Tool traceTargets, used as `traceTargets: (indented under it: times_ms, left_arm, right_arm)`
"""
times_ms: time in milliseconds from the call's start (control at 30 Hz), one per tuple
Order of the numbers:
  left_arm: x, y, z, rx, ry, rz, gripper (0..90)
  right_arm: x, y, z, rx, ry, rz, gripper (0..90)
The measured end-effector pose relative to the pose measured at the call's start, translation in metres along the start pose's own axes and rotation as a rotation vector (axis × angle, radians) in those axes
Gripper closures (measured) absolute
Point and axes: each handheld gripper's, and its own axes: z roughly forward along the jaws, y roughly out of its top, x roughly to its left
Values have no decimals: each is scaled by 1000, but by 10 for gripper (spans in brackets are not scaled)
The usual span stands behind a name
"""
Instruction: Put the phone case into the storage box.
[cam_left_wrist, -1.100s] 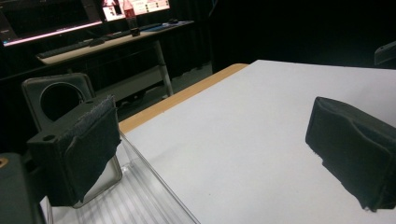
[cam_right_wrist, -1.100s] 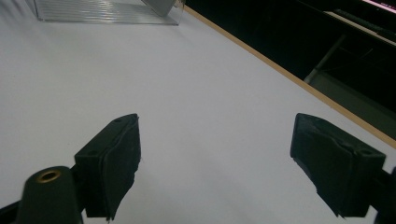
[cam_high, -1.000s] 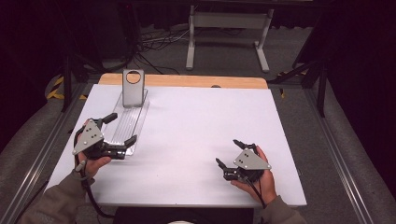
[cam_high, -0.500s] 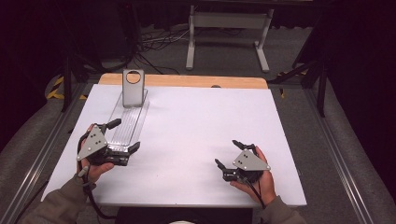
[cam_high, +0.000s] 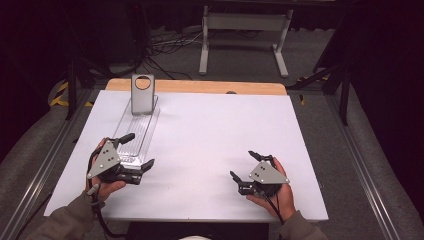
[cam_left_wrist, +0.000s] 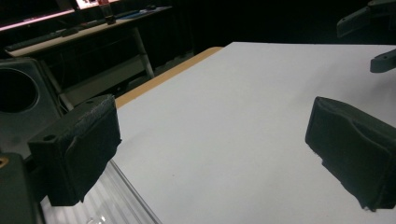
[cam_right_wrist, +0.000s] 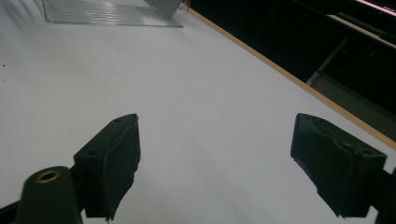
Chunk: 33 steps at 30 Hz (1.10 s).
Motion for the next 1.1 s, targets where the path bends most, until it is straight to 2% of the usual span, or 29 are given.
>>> traceTargets:
  times_ms: [200,433,500,700,1100]
  left_arm:
    - [-6,-6,0,25,-6,23,34]
    - [-11,-18,0,59,-19,6,35]
    - [-12,-22,-1,82,-21,23,35]
    - [-14,-27,-7,90,-40,-25,34]
    - [-14,-26,-8,94,-31,-14,34]
  right_arm:
    - [1,-1,-1,1,-2,0,171]
    - [1,-3,-4,8,-11,1,170]
    - [2,-4,-4,13,-10,2,168]
    - [3,-5,-2,18,-4,-8,168]
    - [2,-4,-5,6,-1,-11,169]
